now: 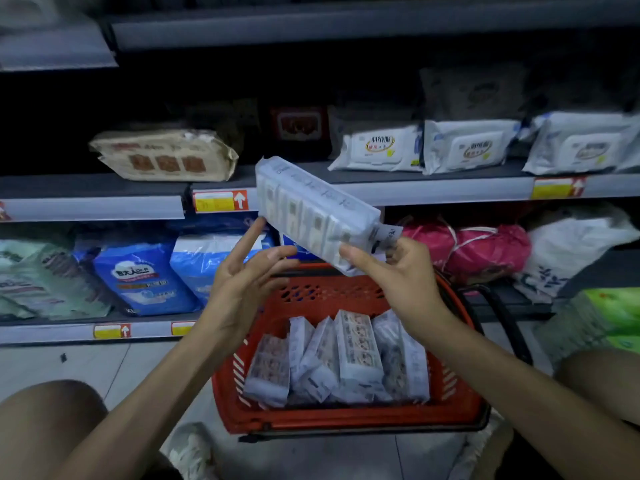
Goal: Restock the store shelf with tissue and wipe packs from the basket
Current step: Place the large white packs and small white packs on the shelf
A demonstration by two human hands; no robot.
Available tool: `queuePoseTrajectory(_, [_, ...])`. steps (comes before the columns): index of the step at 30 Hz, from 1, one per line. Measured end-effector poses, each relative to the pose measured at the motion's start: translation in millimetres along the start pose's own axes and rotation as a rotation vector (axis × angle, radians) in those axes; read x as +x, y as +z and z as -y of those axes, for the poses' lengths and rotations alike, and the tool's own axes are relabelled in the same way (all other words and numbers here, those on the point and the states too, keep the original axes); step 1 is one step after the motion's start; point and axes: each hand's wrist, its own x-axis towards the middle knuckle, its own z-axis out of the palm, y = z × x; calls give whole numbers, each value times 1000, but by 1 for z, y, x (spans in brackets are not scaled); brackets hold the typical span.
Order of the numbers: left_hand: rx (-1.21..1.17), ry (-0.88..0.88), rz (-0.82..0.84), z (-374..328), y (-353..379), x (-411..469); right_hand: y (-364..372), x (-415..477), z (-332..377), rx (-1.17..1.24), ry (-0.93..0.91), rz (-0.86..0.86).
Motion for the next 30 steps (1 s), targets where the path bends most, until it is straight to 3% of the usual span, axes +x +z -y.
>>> queuePoseTrajectory(4, [118, 142, 45, -29, 11, -16, 2, 2, 29, 233, 94, -14])
queuePoseTrajectory(8, [230, 248, 20, -67, 21, -22, 11, 6, 56, 308, 77, 26])
queuePoseTrajectory(18, [385, 314, -28, -163, 32, -12, 48, 24, 145, 97, -213, 111])
queuePoseTrajectory(23, [343, 409, -52, -191, 27, 7, 76, 48, 172, -4, -375, 109])
queuePoseTrajectory(30, [388, 536, -93, -249, 15, 63, 133, 117, 197, 26, -455, -53])
